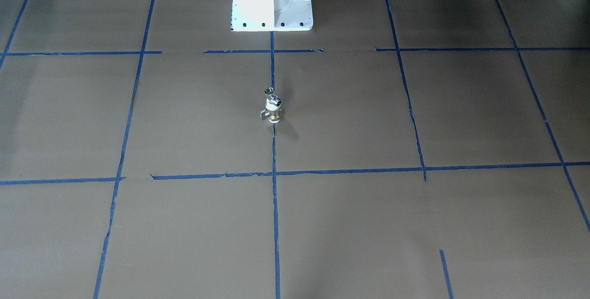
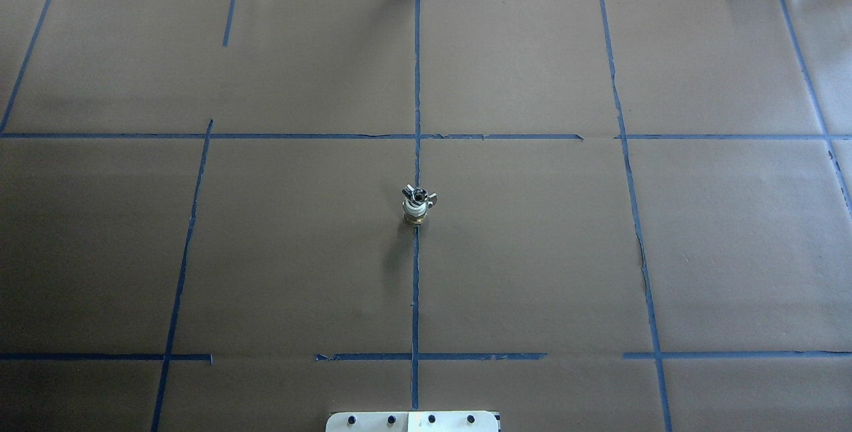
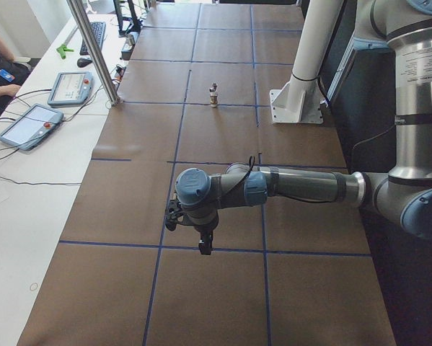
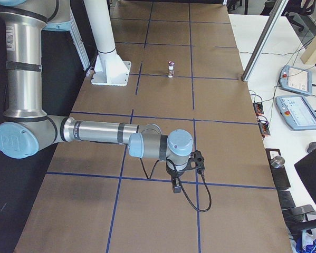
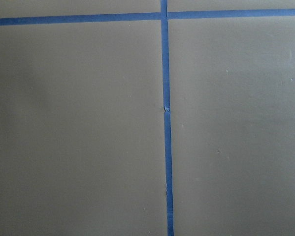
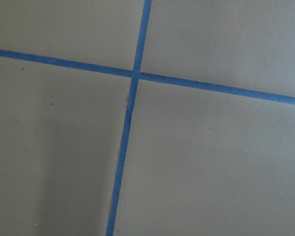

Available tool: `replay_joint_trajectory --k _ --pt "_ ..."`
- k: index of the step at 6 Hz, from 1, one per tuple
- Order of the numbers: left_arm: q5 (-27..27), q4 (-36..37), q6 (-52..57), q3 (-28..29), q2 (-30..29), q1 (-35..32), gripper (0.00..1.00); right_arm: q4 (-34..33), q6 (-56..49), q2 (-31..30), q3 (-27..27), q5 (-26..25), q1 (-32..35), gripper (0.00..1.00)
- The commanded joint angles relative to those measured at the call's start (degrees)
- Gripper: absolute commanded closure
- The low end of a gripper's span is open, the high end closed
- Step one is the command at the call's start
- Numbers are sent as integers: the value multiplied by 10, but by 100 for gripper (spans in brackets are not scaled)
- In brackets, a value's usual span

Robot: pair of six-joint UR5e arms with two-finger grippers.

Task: Assemble PPR valve and pipe with both arms

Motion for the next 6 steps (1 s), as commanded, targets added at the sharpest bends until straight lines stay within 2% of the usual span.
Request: replay_joint_trajectory --k 1,3,6 --pt "1 -1 0 2 -1 1 0 1 -2 -3 -2 0 0 0" --pt "0 -1 -1 13 -1 2 0 28 -3 -39 9 -5 0 0" --pt "0 0 -1 2 2 2 0 44 -2 -50 4 -5 -1 0"
